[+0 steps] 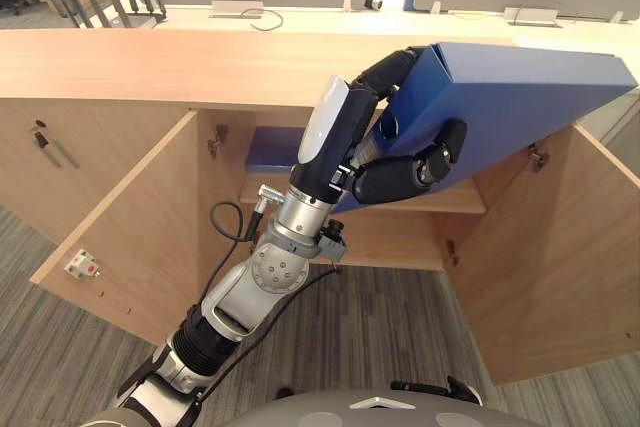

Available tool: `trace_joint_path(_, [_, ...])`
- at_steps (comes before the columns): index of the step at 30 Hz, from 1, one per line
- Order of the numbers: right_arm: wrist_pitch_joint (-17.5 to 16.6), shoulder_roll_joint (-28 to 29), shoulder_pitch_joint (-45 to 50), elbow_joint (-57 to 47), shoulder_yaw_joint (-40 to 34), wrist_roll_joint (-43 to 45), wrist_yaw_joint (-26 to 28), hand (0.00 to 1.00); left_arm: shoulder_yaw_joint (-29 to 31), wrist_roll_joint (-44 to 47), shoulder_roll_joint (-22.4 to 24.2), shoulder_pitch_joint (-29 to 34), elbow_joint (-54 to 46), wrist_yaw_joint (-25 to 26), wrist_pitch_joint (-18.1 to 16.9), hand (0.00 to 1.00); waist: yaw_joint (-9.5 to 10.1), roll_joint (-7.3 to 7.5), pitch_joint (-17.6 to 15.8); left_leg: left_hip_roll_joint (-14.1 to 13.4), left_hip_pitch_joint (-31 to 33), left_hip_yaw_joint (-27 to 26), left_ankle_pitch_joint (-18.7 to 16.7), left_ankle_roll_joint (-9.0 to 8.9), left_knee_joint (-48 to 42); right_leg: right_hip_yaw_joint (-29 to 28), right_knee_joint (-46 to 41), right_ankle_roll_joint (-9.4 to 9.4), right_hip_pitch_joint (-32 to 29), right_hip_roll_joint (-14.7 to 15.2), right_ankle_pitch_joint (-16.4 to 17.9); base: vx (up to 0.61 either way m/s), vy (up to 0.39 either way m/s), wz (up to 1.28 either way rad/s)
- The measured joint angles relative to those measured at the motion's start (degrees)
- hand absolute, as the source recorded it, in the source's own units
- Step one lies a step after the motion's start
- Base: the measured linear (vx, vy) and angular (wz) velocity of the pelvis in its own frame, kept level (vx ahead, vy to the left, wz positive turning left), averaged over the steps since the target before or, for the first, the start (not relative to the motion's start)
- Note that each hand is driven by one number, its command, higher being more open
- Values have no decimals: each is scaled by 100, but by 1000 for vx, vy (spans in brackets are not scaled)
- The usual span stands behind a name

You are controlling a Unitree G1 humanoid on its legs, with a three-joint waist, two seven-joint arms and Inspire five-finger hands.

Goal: Walk over to the cabinet, pick up the folder, carry it to the office cabinet, place the folder inside the office cabinet, then close the office cabinet door

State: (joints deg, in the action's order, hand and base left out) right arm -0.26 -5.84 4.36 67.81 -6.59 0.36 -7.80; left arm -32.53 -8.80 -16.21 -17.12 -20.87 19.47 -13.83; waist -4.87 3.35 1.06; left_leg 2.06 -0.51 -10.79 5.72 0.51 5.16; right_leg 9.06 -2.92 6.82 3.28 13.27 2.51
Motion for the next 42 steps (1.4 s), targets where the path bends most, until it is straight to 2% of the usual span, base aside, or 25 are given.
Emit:
trace_joint_path(8, [22,2,1,0,40,-1,9,100,376,1382,418,118,7,-188,-3,0,7,39,34,21,1,9,27,12,2,4,-9,11,1,28,6,-16,7,1])
trace_joint_path(15, [110,1,-3,-167,272,38,96,100,439,3208,507,205,188,-831,1,0,43,69,37,38,25,9,52,33,2,-2,-12,65,-31,51,6,0,0,0])
trace_joint_path(20, [93,-1,158,-1906,319,895,108,100,723,4411,518,355,268,-1201,14,0,-15,69,47,34,134,-58,77,53,1,-85,-10,124,-183,51,-36,-17,7,-7])
trace_joint_path(25, [-145,19,170,-3403,-235,1703,-60,100,1093,4963,522,627,268,-1245,18,0,-15,91,48,47,129,-72,99,68,-4,-98,-69,160,-196,54,-65,0,1,-2])
trace_joint_path(30, [-459,138,152,-4565,-1011,1863,-489,100,1539,5393,535,708,269,-1244,20,0,-14,95,46,48,113,-66,99,68,-1,-86,-119,118,-201,54,-36,0,0,0])
trace_joint_path(39, [-499,151,144,-4971,-1718,1743,-1081,100,1812,5424,688,939,268,-1244,20,0,-33,56,52,40,110,-70,56,8,0,-83,-121,67,-219,53,1,0,0,0])
trace_joint_path(42, [-462,150,143,-5274,-1947,1275,-1235,100,1977,5423,703,1125,268,-1243,21,0,-34,11,54,40,112,-69,54,6,0,-81,-113,67,-219,53,1,0,0,0])
